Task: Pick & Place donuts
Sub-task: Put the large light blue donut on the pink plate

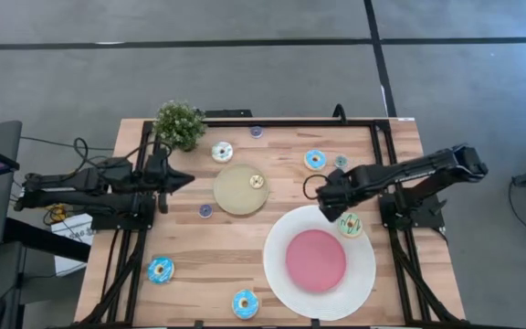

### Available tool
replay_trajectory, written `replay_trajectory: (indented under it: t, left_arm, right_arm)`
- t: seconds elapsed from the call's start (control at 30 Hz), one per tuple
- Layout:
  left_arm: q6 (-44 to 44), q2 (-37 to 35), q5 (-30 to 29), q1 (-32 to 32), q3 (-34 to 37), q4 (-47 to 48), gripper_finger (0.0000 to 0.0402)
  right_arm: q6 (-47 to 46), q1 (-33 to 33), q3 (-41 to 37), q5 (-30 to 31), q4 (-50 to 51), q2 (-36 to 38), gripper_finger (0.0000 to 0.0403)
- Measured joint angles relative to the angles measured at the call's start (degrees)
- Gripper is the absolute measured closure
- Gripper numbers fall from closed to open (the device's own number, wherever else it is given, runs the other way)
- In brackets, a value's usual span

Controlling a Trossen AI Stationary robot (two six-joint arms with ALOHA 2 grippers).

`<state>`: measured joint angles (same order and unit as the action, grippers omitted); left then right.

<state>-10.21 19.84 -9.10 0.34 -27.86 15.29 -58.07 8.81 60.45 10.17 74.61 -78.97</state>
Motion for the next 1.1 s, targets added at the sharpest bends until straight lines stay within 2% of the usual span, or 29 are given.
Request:
replay_trajectory:
  t: [0.13, 0.27, 0.4, 0.6, 0.73, 1.0, 1.1]
  left_arm:
    - [0.01, 0.00, 0.24, 0.00, 0.00, -0.15, 0.0401]
    - [0.01, 0.00, 0.22, 0.00, 0.00, -0.13, 0.0401]
    - [0.01, 0.00, 0.20, 0.00, 0.00, -0.15, 0.0401]
    - [-1.22, 0.02, 0.24, 0.00, 0.00, -0.15, 0.0401]
    - [-0.93, 0.02, -0.17, 0.00, 0.00, -0.15, 0.0401]
    - [-0.76, 0.02, -0.37, 0.00, 0.00, -0.15, 0.0401]
    - [-0.60, 0.02, -0.39, 0.00, 0.00, -0.15, 0.0401]
  right_arm:
    - [4.32, 0.06, -0.02, -1.69, 5.28, 1.78, 0.0195]
    - [9.29, -1.36, -0.70, -3.59, 5.55, 3.54, 0.0168]
    - [11.66, -3.47, -6.75, -6.24, 3.35, 5.78, 0.0166]
    - [10.85, -3.95, -16.71, -8.52, -7.00, 9.62, 0.0185]
    - [9.16, -2.89, -19.68, -9.89, -10.77, 10.37, 0.0186]
    - [7.85, -1.15, -23.40, -10.98, -15.32, 10.31, 0.0154]
    - [7.48, -0.48, -25.16, -13.18, -17.17, 10.31, 0.0152]
